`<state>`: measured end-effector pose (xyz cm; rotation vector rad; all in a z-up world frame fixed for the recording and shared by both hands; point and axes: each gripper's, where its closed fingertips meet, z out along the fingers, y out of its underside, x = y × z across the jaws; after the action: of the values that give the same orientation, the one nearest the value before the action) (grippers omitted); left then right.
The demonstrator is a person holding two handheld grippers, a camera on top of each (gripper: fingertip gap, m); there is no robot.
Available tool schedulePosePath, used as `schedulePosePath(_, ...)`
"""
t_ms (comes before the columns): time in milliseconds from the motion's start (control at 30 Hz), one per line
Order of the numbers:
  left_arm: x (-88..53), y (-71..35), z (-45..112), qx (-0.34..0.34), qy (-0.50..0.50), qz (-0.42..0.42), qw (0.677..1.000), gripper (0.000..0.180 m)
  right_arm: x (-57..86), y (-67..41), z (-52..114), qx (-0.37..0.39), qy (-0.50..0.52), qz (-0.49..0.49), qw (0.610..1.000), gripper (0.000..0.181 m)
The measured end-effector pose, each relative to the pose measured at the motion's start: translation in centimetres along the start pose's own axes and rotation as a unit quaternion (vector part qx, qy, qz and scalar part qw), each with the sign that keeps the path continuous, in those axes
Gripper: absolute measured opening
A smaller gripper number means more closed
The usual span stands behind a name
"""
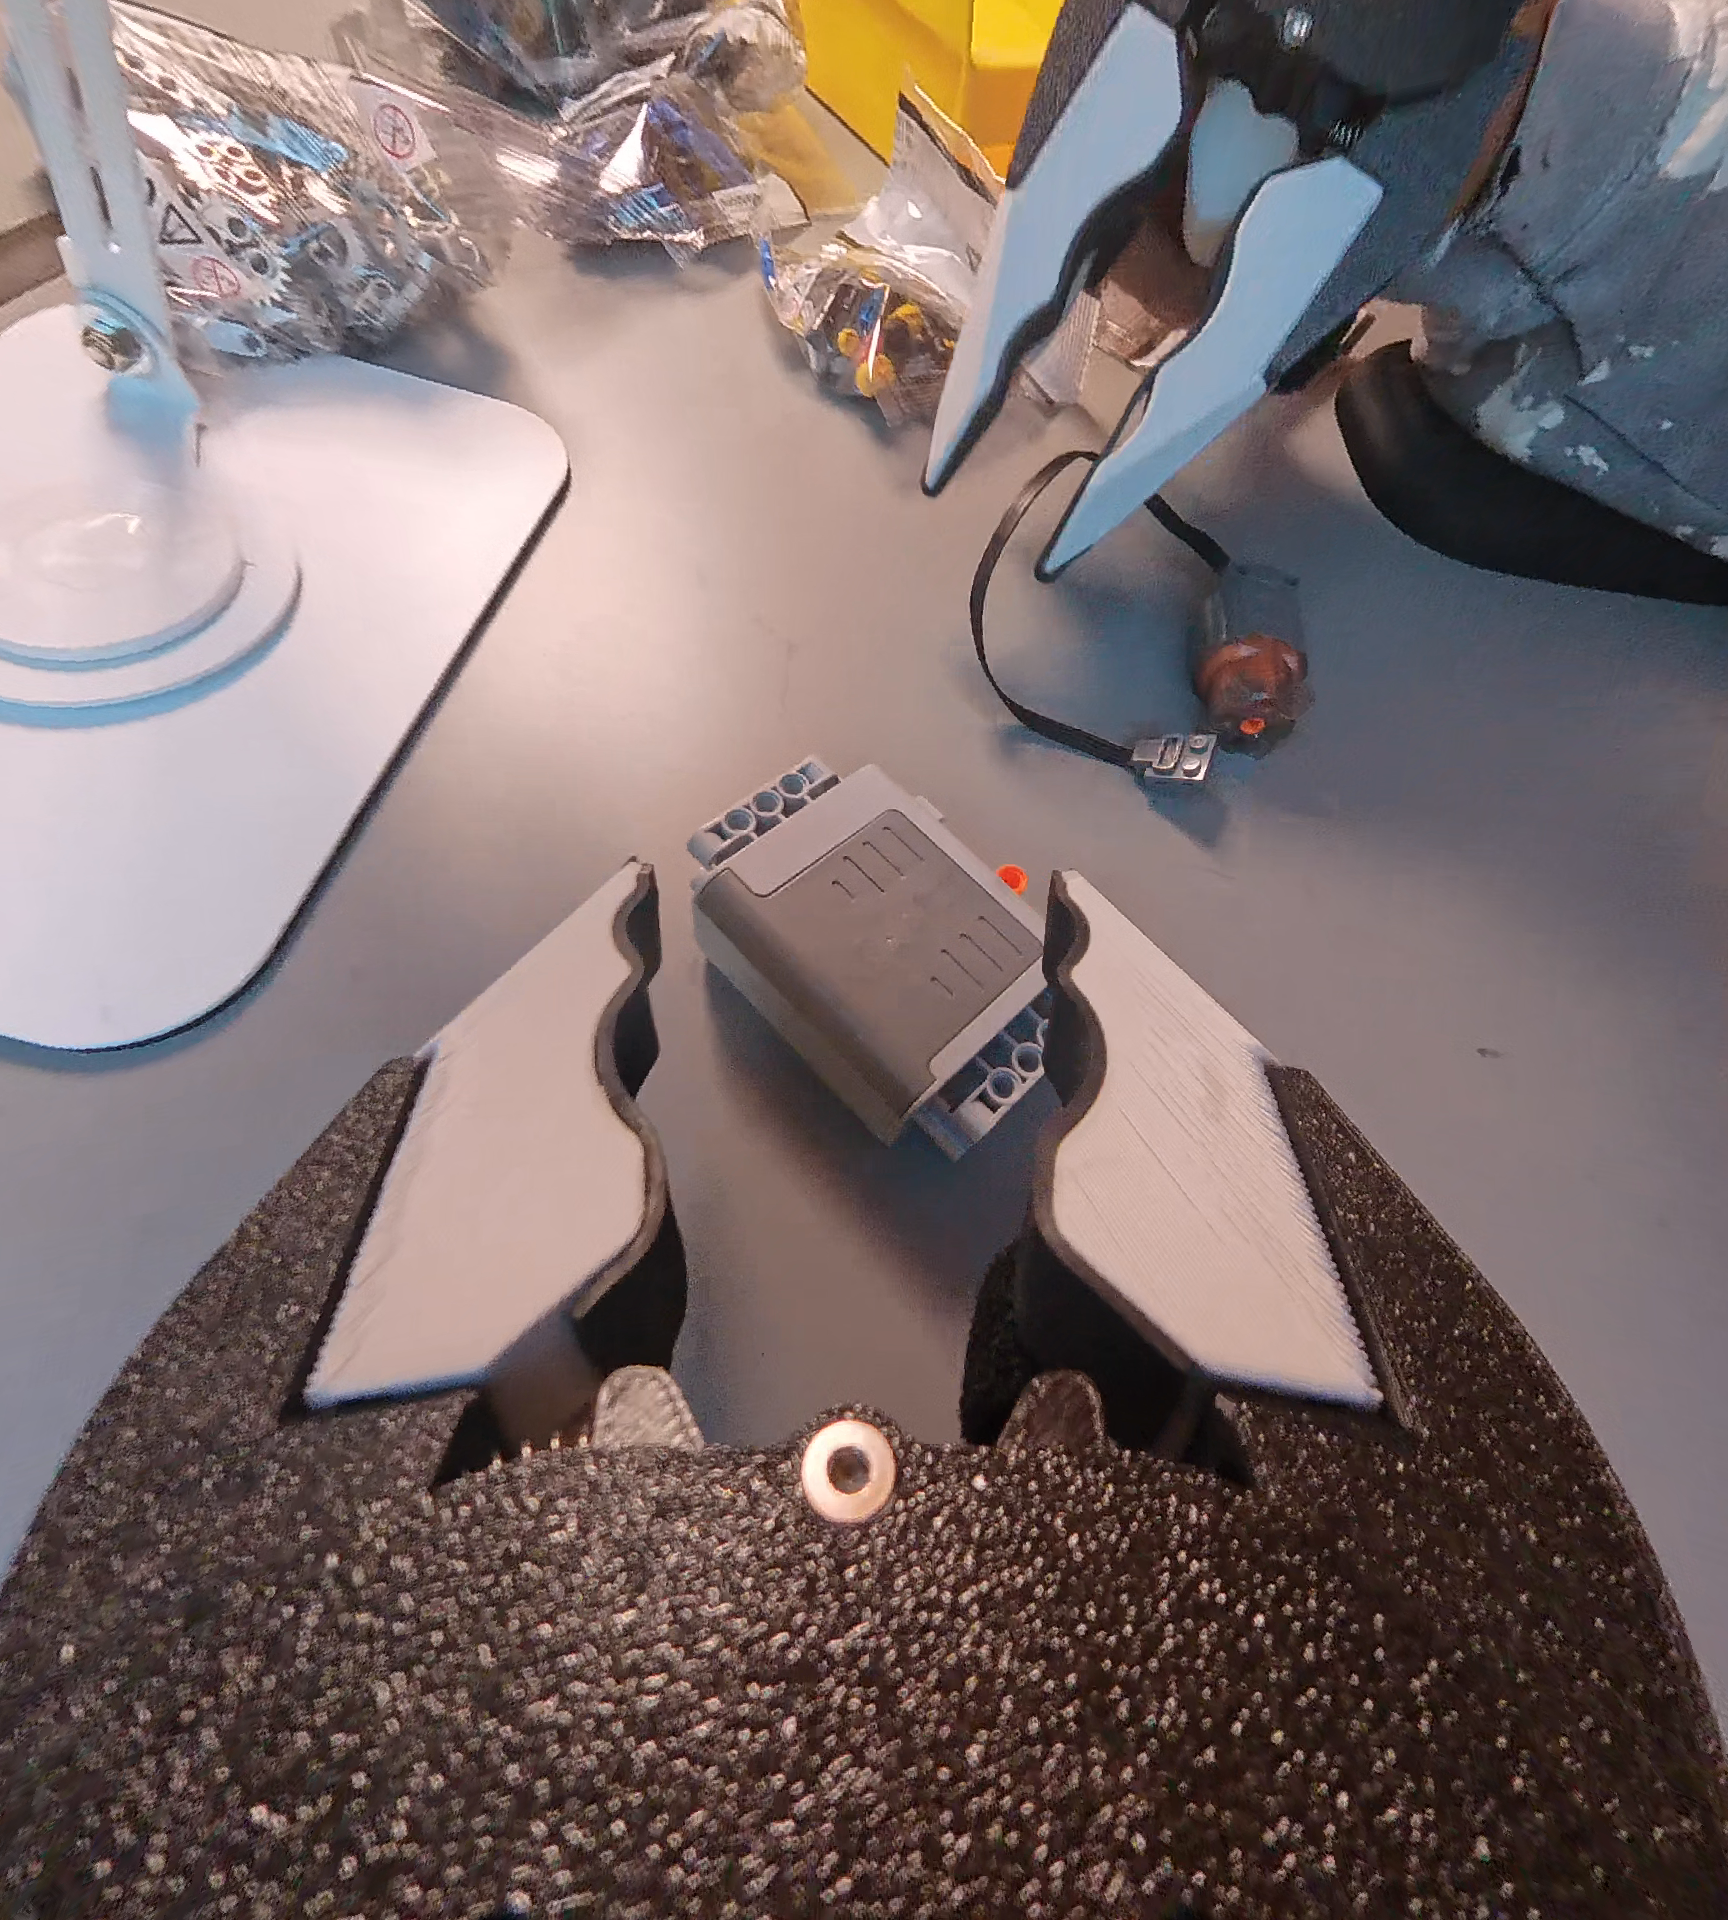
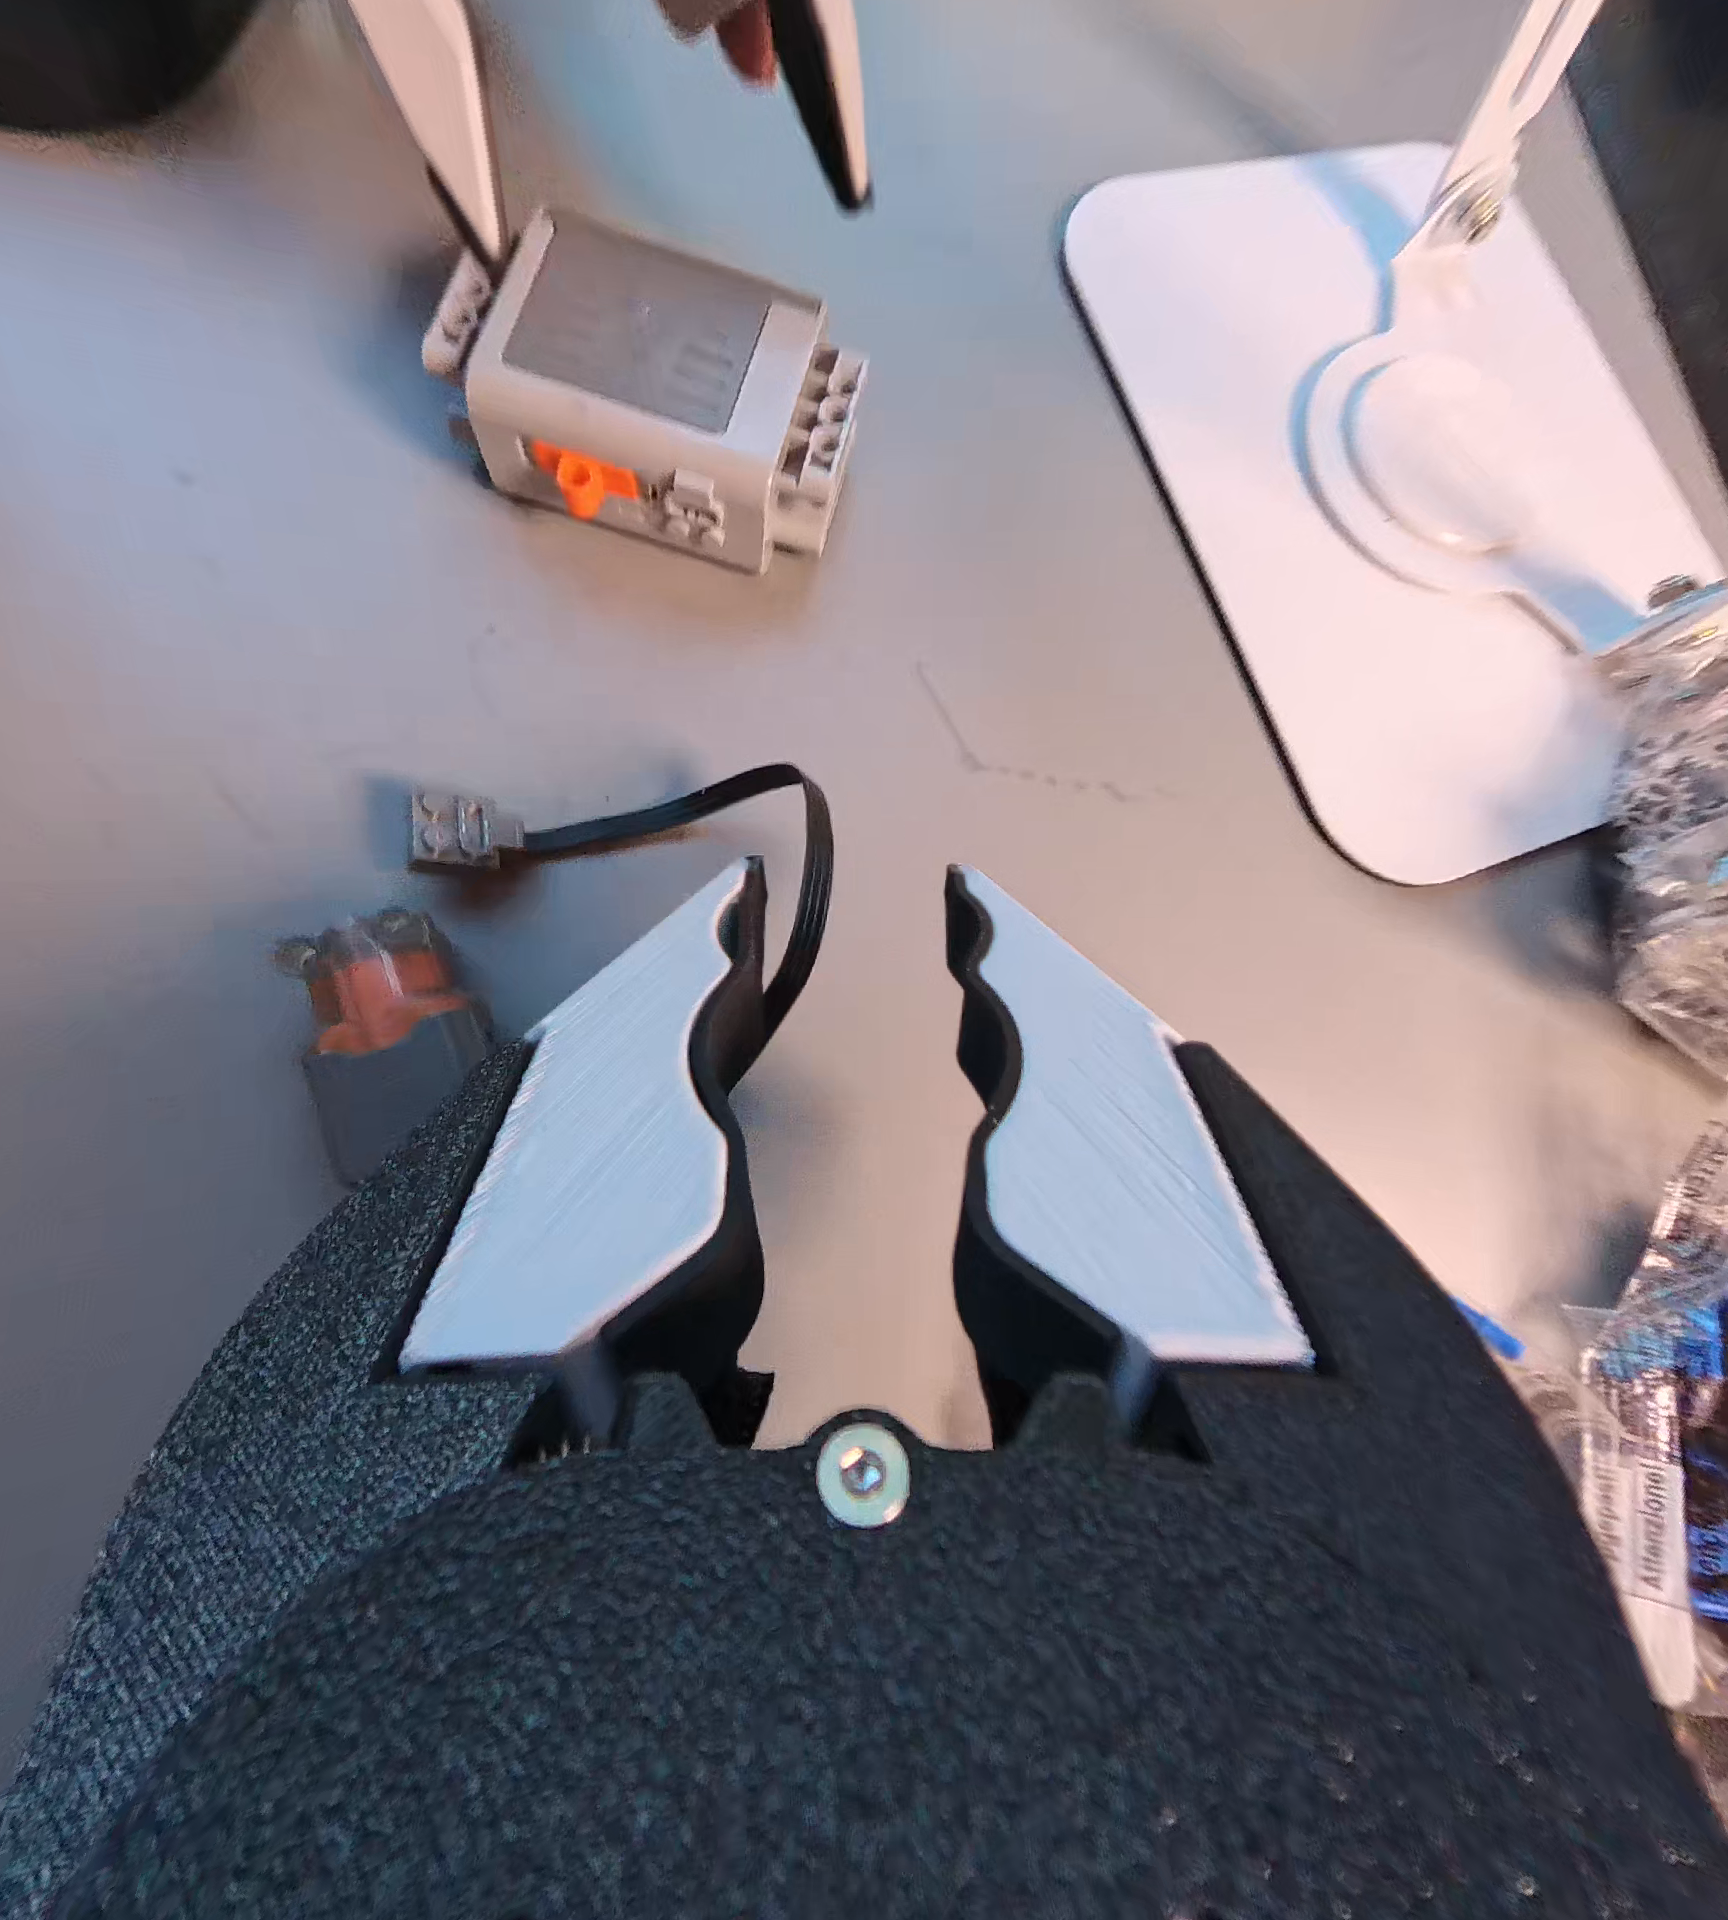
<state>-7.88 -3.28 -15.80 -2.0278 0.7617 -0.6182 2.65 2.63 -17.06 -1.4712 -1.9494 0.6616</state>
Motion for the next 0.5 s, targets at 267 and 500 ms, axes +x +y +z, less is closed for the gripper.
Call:
schedulePosePath(267,0.6,1.9,1.5,-0.053,0.004,0.002,0.999,0.077,-1.3,-2.6,0.6,0.041,-0.001,-0.015,0.999,0.058)
schedulePosePath(500,0.7,2.2,1.1,-0.058,0.023,-0.012,0.998,0.072,-2.5,-3.8,1.2,0.049,-0.005,-0.030,0.998,0.056)
